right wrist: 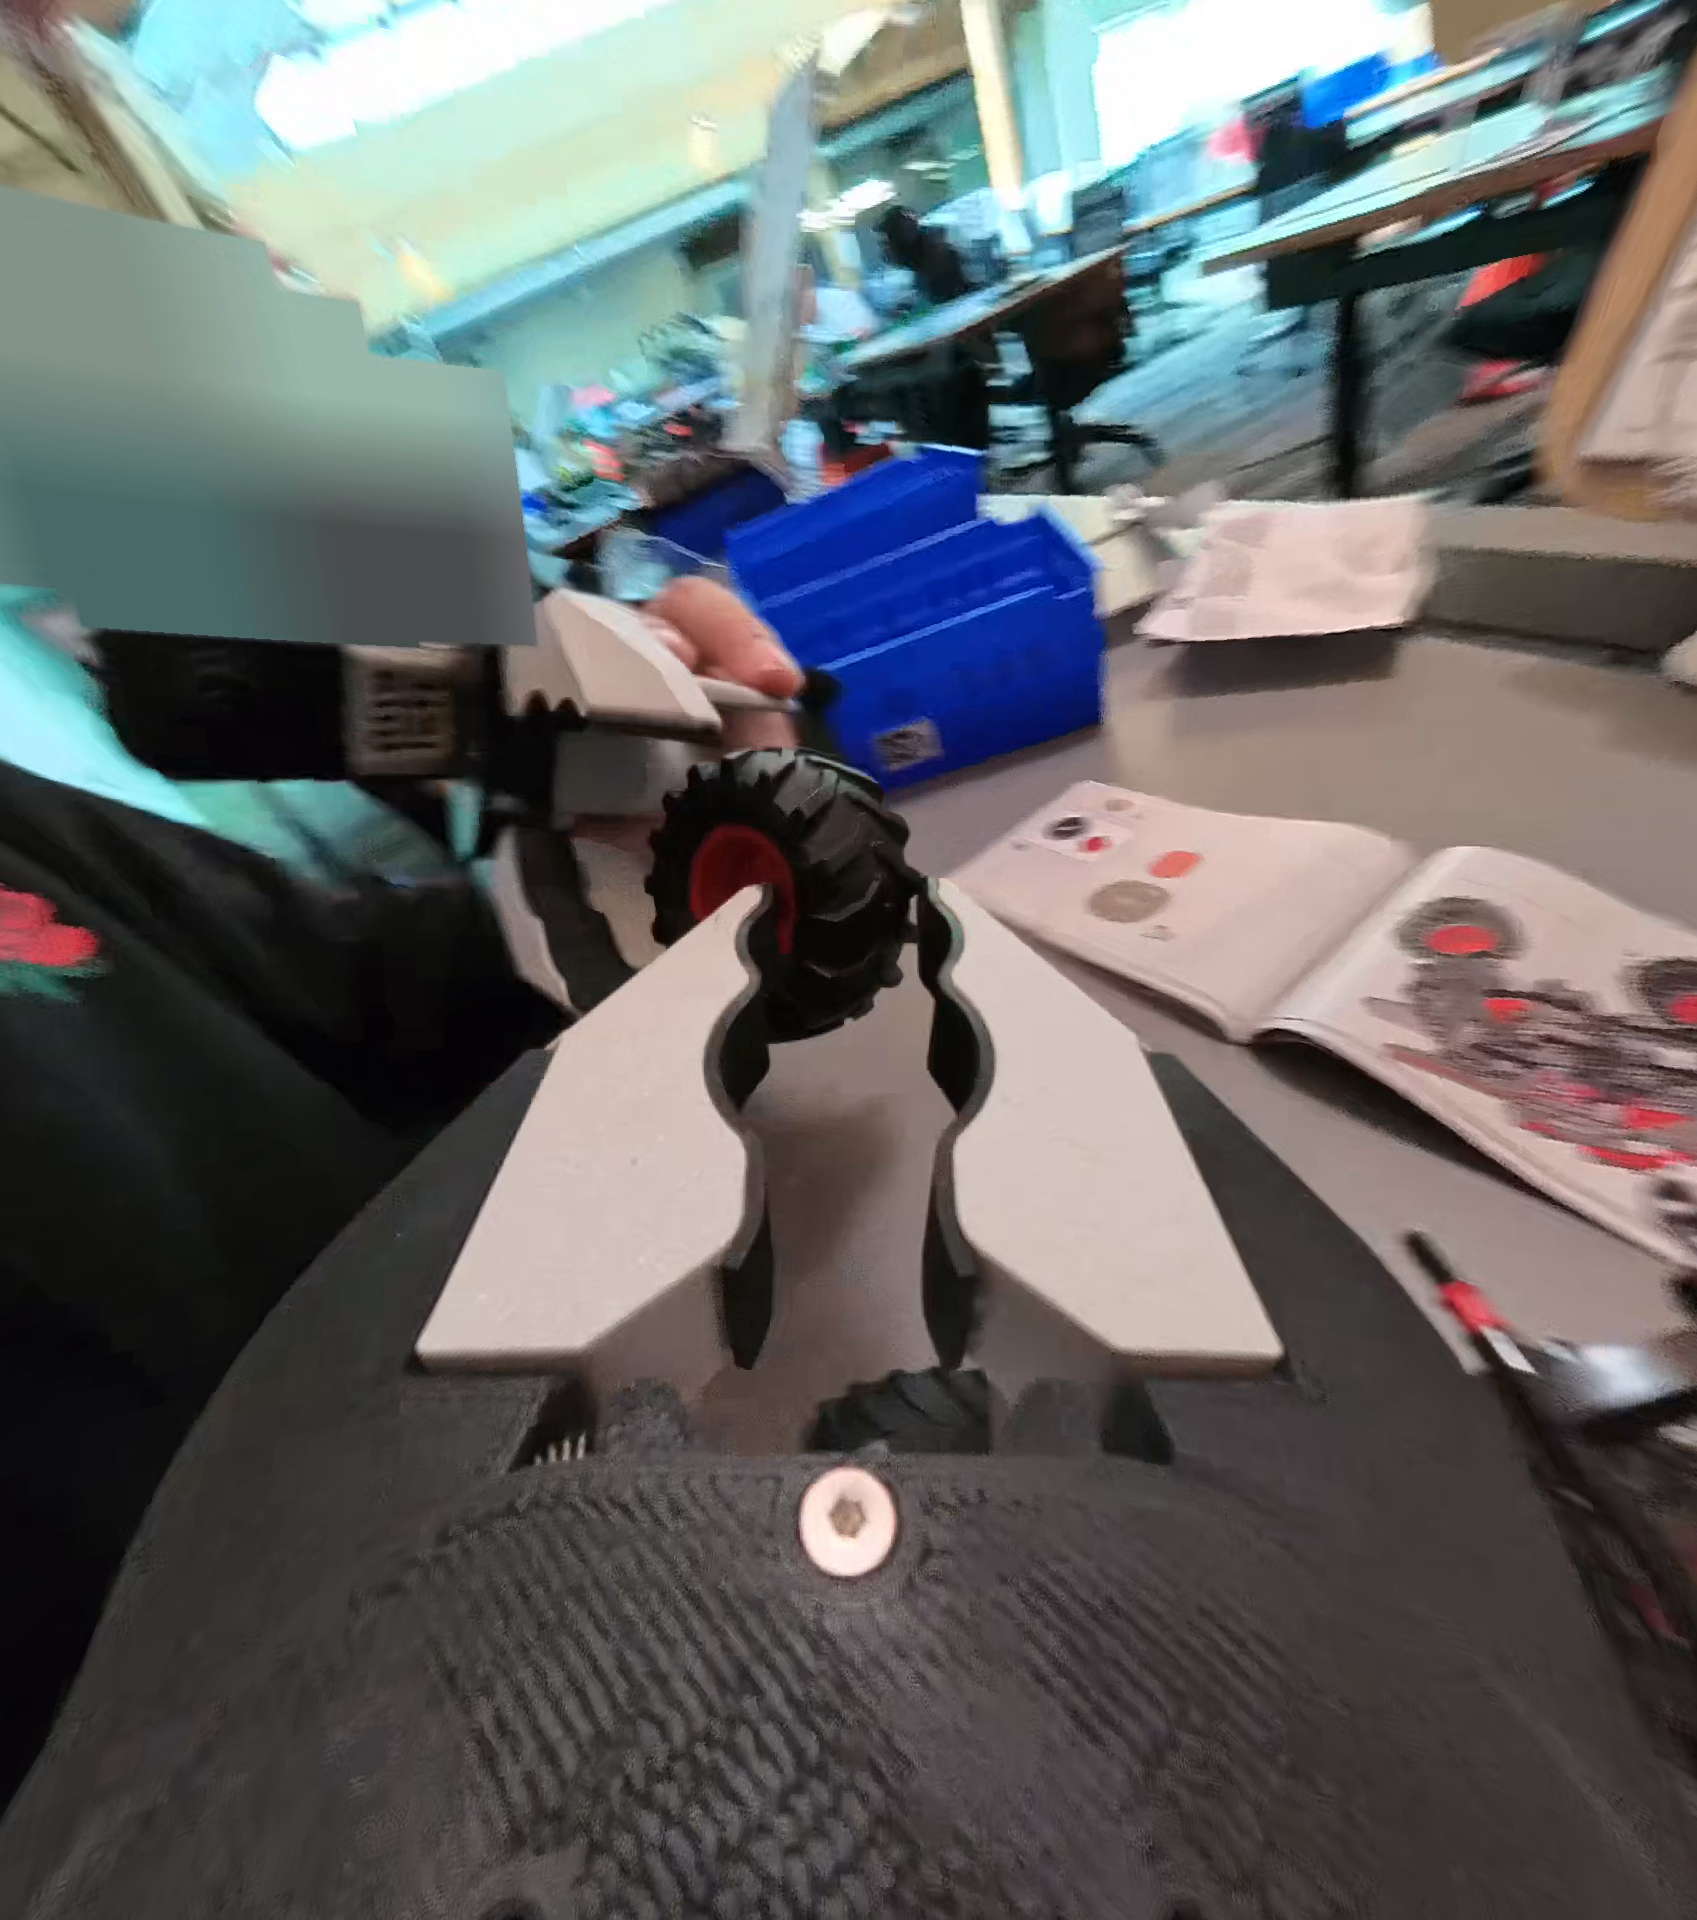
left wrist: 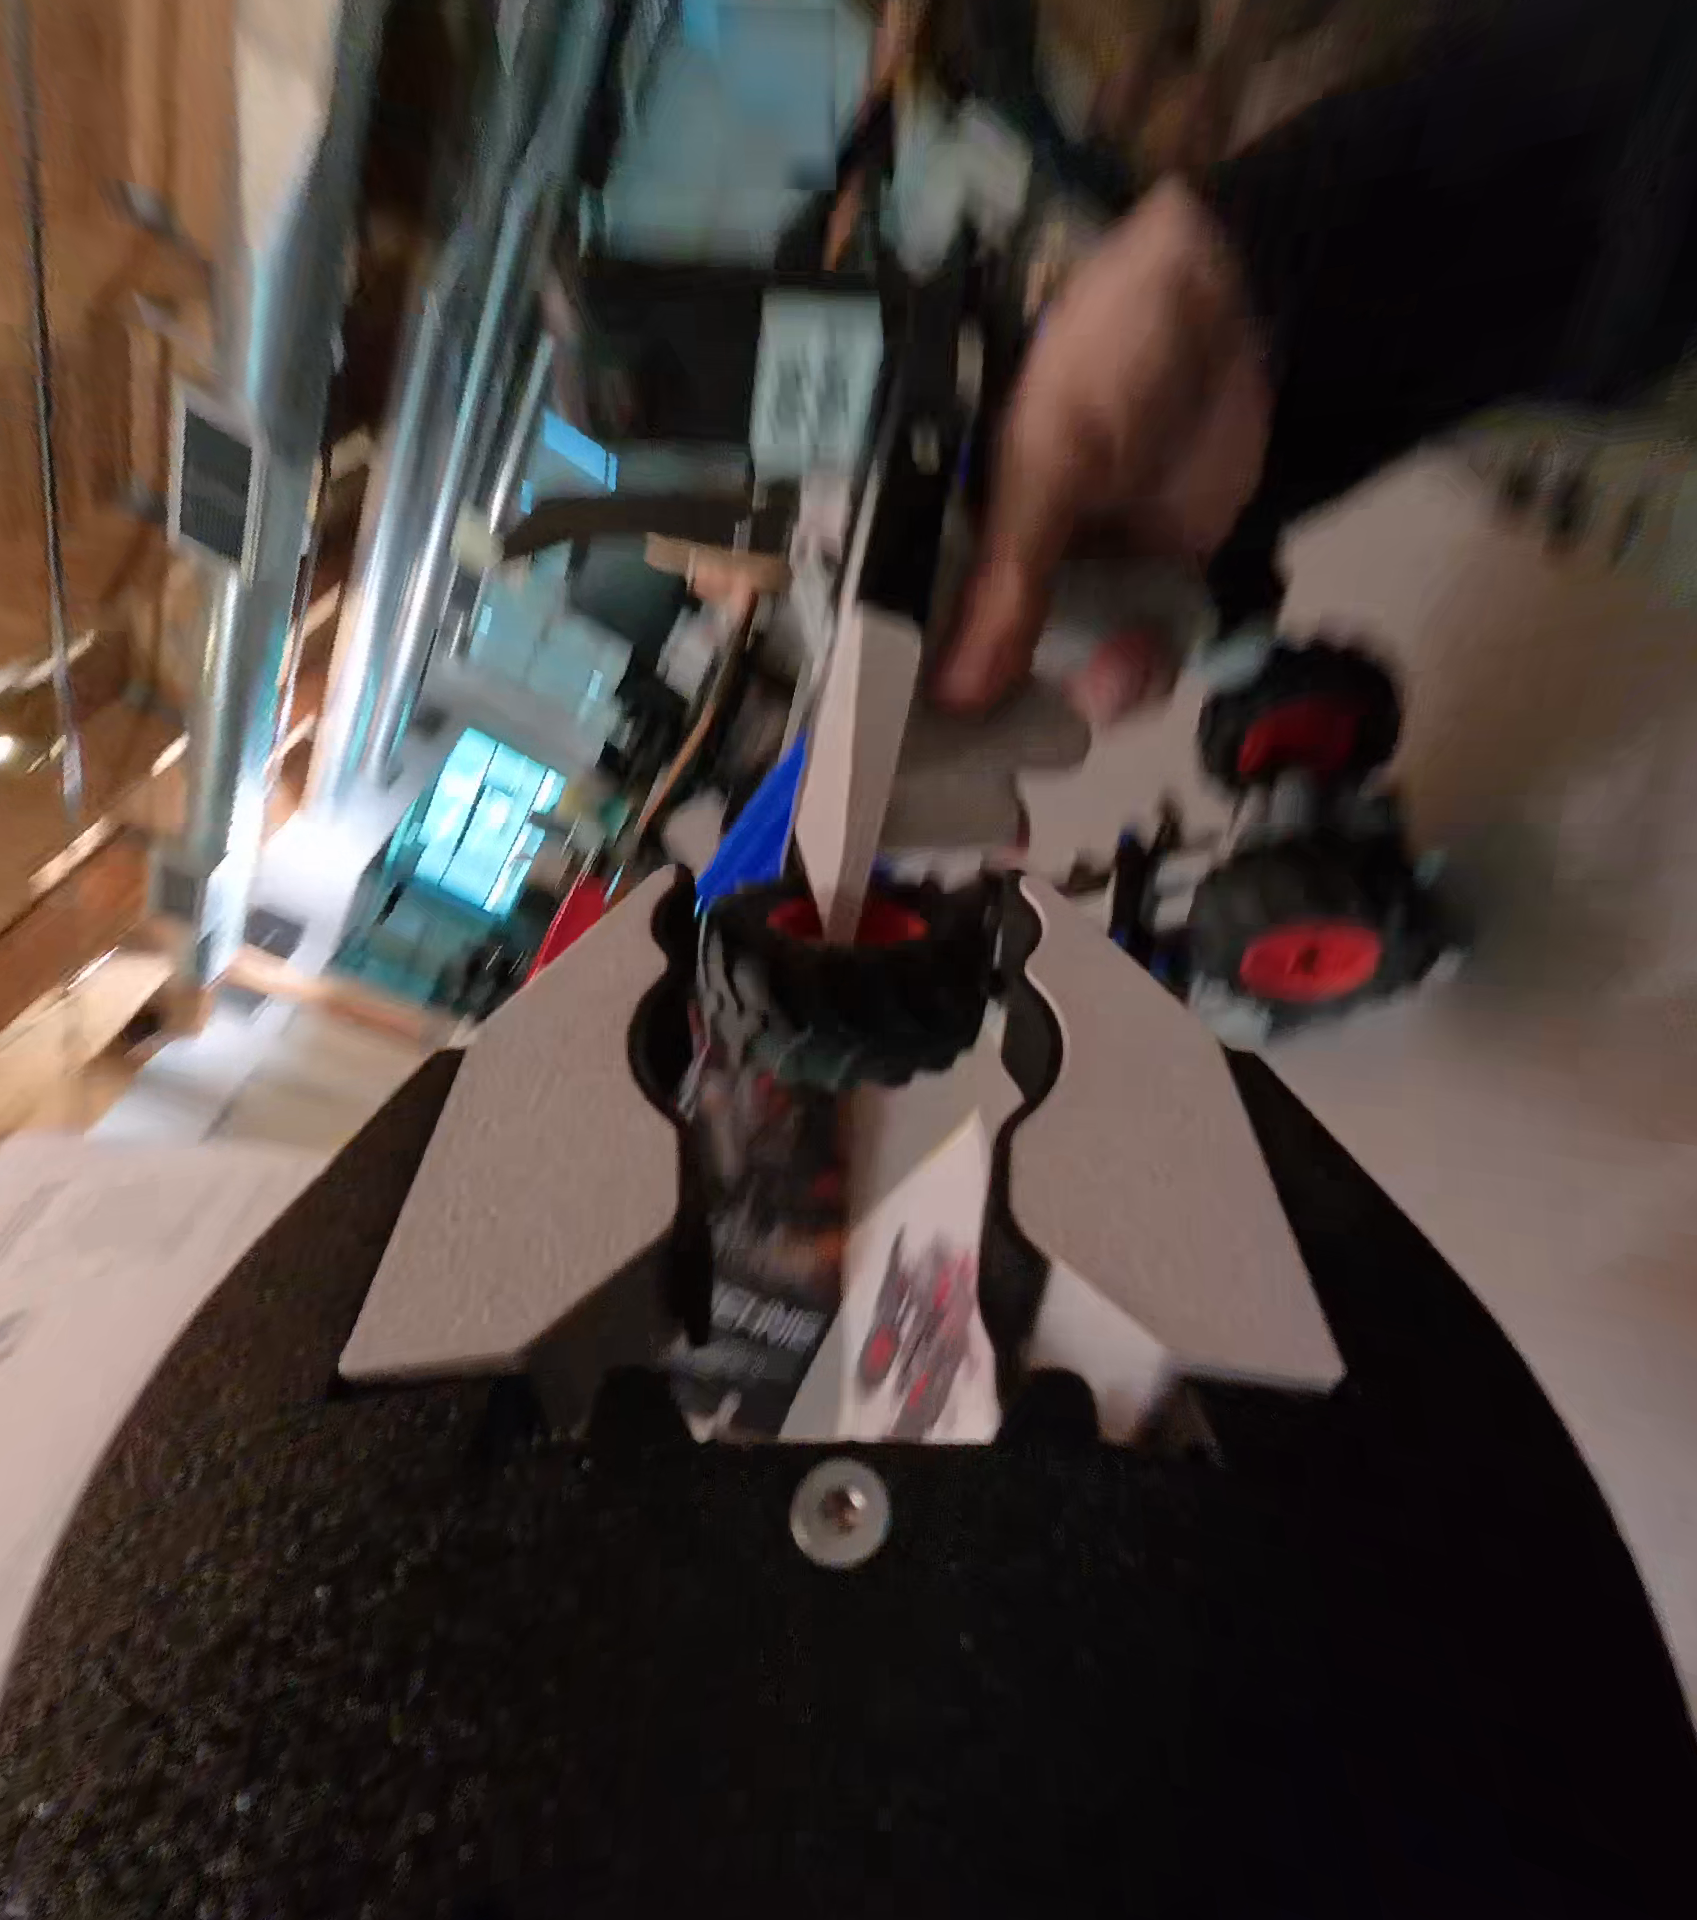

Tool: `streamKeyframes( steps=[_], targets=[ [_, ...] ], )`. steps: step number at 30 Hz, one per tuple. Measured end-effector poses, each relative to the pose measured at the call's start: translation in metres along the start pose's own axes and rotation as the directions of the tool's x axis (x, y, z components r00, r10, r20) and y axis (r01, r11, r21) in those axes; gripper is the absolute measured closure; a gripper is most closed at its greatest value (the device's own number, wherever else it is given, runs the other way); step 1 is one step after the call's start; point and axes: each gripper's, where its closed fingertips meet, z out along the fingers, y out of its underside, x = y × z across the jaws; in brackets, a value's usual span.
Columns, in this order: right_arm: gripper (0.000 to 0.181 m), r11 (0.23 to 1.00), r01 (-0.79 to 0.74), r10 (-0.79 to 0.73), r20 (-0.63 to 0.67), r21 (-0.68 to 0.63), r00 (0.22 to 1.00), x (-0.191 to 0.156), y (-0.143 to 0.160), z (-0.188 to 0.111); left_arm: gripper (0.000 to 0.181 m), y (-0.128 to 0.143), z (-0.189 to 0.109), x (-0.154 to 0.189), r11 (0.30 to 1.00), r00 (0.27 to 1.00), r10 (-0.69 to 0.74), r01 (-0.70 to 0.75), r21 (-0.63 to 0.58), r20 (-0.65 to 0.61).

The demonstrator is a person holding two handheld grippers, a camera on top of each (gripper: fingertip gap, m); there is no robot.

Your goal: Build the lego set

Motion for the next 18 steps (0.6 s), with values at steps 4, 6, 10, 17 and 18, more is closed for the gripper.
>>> streamKeyframes(
  steps=[4, 6, 10, 17, 18],
  targets=[
    [0.157, 0.99, -0.135, 0.127, 0.213, 0.025, 0.969, -0.014, -0.004, -0.008, 0.12, -0.007, 0.0, -0.003, 0.991, 0.991, -0.091, 0.099, 0.09, -0.098],
    [0.157, 0.981, -0.183, 0.162, 0.245, 0.062, 0.956, -0.013, -0.013, -0.013, 0.11, -0.011, -0.003, -0.008, 0.988, 0.989, -0.101, 0.112, 0.109, -0.107],
    [0.157, 0.973, -0.225, 0.196, 0.35, 0.044, 0.916, -0.023, -0.015, -0.008, 0.109, -0.006, 0.007, -0.004, 0.997, 0.99, -0.051, 0.059, 0.059, -0.132],
    [0.154, 0.972, -0.223, 0.186, 0.338, 0.074, 0.923, -0.008, -0.021, -0.003, 0.118, 0.008, 0.017, -0.02, 0.995, 0.993, -0.087, 0.083, -0.047, -0.086],
    [0.145, 0.98, -0.187, 0.156, 0.312, 0.071, 0.937, -0.005, -0.022, -0.004, 0.118, 0.013, 0.019, -0.02, 0.995, 0.993, -0.082, 0.077, -0.07, -0.079]
  ],
)
